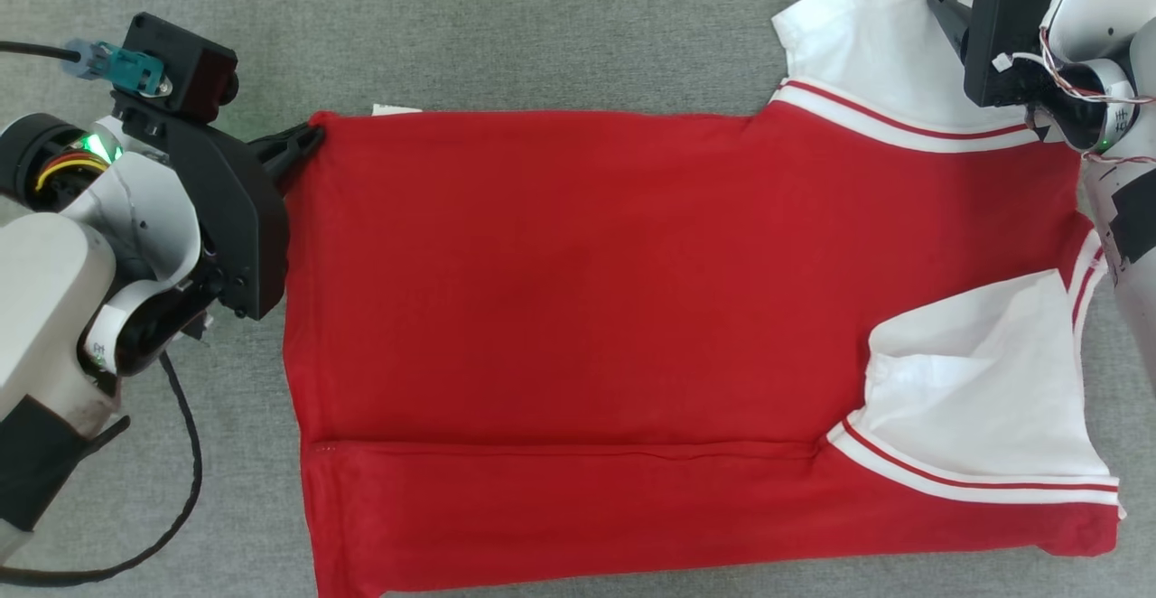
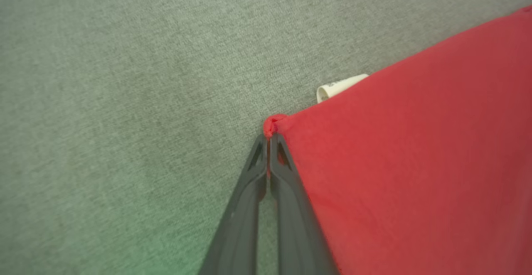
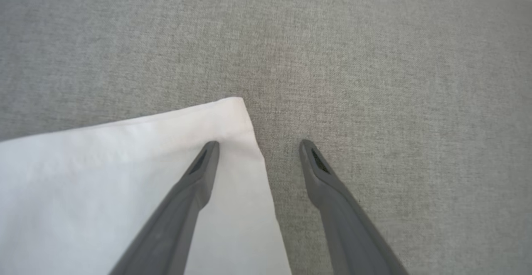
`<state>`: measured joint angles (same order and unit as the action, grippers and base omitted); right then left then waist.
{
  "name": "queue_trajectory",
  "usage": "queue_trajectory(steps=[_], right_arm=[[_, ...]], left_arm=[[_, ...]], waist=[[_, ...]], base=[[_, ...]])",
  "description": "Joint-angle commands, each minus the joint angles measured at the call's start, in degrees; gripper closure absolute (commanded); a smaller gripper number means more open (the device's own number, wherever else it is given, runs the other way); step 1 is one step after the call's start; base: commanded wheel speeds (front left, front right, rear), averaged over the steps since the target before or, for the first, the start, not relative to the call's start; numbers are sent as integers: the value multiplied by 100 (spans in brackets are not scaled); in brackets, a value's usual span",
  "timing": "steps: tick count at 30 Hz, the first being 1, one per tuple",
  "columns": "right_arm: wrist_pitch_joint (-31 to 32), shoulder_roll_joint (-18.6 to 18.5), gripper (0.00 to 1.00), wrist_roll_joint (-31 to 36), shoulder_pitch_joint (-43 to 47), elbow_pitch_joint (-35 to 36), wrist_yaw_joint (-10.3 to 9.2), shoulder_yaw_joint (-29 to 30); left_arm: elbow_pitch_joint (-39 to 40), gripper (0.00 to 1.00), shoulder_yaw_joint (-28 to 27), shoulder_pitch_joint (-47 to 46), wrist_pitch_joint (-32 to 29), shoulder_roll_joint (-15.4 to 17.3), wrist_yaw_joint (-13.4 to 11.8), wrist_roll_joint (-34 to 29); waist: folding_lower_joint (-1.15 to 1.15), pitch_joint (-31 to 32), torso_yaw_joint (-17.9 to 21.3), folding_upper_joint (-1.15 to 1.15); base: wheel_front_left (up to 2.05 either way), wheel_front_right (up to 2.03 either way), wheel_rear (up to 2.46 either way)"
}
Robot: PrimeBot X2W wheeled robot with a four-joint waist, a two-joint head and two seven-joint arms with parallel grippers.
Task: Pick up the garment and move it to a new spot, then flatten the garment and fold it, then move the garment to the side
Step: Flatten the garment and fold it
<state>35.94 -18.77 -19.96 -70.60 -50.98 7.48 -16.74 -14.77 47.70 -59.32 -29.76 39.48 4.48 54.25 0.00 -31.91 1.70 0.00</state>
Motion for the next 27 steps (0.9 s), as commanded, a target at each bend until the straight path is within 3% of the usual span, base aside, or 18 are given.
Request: queue_trajectory(steps=[1, 3, 4, 6, 17, 24, 27], right_arm=[[131, 62, 0, 2, 42, -152, 2, -59], [131, 80, 1, -22, 57, -167, 2, -79], [137, 105, 61, -64, 81, -178, 2, -99], [53, 148, 100, -133, 106, -193, 2, -38], [-1259, 42, 100, 61, 56, -39, 1, -32], [-1752, 55, 100, -313, 305, 121, 1, -176], [-1774, -100, 100, -607, 608, 330, 1, -295]], left_arm=[[-88, 100, 104, 57, 11, -76, 16, -33], [-103, 100, 104, 54, 49, -92, 19, -42], [-120, 100, 103, 55, 62, -108, 23, -43], [-166, 100, 74, 55, 137, -128, -14, -43], [-542, 100, -77, -29, 872, -242, -534, -510], [-628, 100, 31, 147, 996, -345, -506, -529], [-548, 100, 59, 323, 1249, -411, -523, -560]], waist=[[0, -26, -38, 0], [0, -24, -44, 0], [0, -21, -47, 0], [0, -22, -46, 0], [0, 122, -27, 0], [0, 430, -7, 0], [0, 646, -1, 0]], base=[[0, 0, 0], [0, 0, 0], [0, 0, 0], [0, 0, 0], [0, 0, 0], [0, 0, 0], [0, 0, 0]])
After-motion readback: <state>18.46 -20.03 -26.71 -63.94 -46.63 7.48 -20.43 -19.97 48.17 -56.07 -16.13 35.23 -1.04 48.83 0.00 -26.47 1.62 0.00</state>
